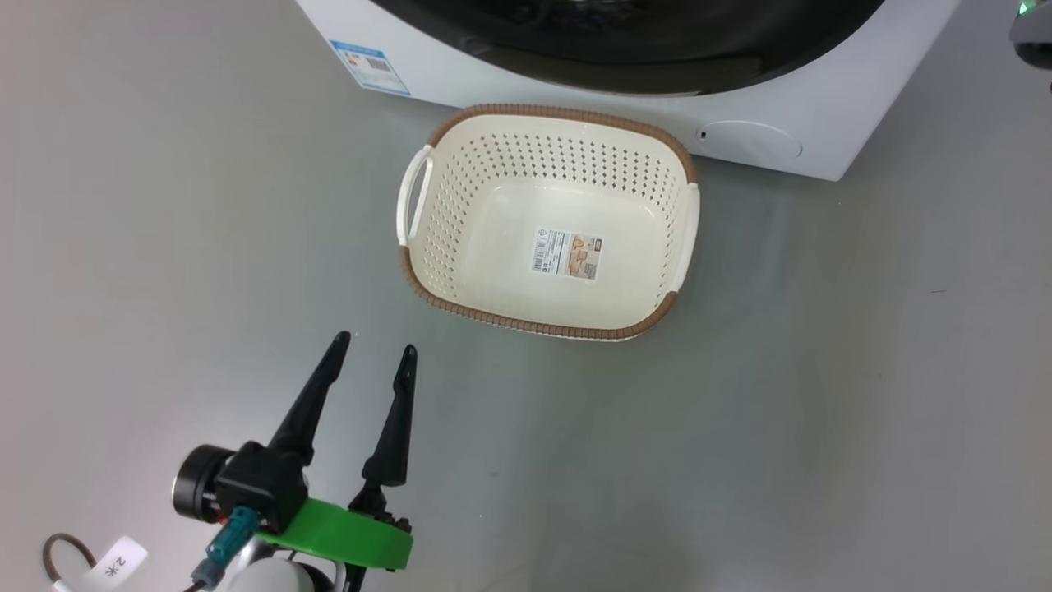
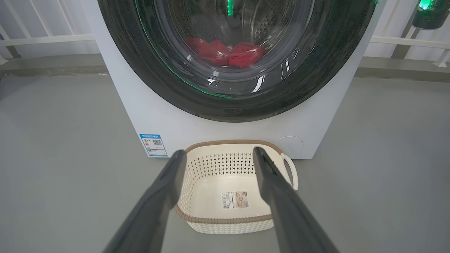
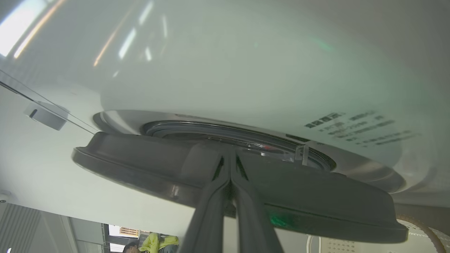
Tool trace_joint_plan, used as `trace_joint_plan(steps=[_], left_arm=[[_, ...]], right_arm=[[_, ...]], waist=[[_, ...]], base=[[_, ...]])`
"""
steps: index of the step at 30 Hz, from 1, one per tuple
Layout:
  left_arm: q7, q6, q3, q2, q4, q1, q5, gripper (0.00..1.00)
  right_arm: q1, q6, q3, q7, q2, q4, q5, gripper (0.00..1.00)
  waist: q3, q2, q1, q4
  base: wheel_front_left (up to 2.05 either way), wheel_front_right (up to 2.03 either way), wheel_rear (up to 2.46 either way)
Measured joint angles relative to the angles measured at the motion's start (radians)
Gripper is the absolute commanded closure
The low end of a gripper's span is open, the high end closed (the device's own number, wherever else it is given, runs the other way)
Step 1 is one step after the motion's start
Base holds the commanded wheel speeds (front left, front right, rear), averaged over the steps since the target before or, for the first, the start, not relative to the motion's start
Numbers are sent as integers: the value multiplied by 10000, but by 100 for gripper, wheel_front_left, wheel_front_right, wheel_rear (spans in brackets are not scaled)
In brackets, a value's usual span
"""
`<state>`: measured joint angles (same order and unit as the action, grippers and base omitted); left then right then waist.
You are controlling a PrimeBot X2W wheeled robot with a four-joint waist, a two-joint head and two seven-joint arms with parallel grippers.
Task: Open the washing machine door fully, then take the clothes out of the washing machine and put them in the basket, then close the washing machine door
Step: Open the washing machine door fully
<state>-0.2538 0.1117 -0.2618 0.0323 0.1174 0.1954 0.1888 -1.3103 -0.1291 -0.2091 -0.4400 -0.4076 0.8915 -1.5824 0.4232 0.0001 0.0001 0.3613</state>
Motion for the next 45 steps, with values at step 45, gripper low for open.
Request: trace_joint_plan(steps=[45], left_arm=[[0, 58, -199, -4, 125, -384, -29, 0]], right_arm=[[2186, 2, -1691, -2629, 662, -1618, 221, 100]], waist=[[-1353, -1, 0, -25]], base=[[0, 0, 0]])
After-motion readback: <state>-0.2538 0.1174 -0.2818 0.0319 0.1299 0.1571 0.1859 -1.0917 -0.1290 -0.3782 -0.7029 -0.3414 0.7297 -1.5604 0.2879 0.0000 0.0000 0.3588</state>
